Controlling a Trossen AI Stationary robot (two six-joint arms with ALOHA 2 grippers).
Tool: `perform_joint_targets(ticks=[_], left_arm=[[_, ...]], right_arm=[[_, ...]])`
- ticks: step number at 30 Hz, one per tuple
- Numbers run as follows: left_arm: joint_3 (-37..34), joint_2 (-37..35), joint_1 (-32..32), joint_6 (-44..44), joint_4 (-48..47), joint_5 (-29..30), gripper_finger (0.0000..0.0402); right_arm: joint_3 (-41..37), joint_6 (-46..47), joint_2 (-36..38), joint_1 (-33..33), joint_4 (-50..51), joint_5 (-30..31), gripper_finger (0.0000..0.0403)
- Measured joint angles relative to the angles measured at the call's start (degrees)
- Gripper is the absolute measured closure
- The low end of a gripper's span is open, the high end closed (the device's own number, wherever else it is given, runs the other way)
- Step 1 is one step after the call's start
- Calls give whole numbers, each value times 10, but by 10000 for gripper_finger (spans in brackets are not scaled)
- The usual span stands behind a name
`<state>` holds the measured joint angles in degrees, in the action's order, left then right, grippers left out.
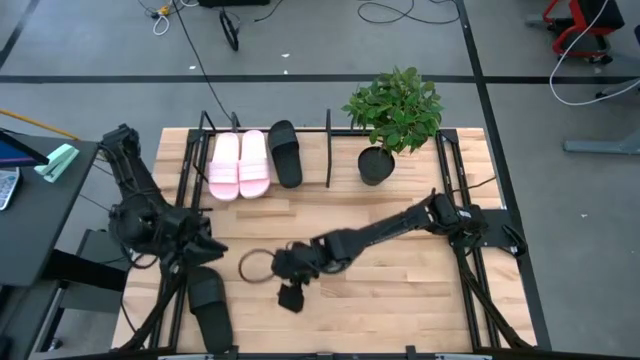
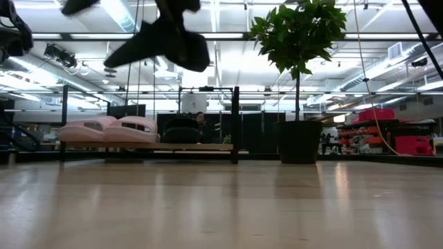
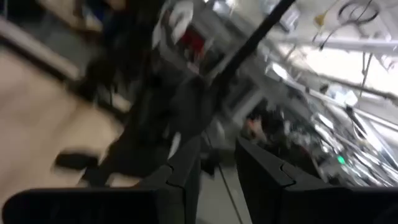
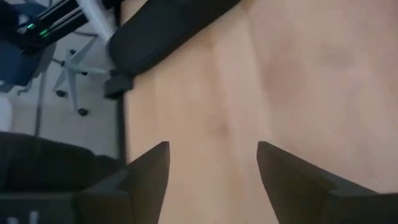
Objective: Pick and place slides into the shelf
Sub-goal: Put the black slide on the shelf
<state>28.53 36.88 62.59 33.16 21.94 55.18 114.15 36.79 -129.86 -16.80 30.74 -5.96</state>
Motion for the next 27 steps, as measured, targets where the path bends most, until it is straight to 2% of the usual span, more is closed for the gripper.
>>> perform_joint_targets(ticks=[5, 12, 15, 22, 25, 27], left_arm=[[0, -11, 14, 185, -159, -50, 294], [0, -9, 11, 408, -374, -161, 294], [0, -9, 11, 487, -460, -231, 294], [0, -9, 11, 595, -619, -418, 294], [0, -9, 11, 597, -656, -469, 294], [0, -9, 11, 594, -670, -479, 294]], right_arm=[[0, 45, 0, -60, 0, 37, 162], [0, 111, 0, -126, -4, 139, 165], [0, 136, 0, -136, -17, 167, 165], [0, 159, 0, -136, -55, 206, 165], [0, 157, 0, -127, -70, 209, 166], [0, 157, 0, -120, -74, 210, 166]])
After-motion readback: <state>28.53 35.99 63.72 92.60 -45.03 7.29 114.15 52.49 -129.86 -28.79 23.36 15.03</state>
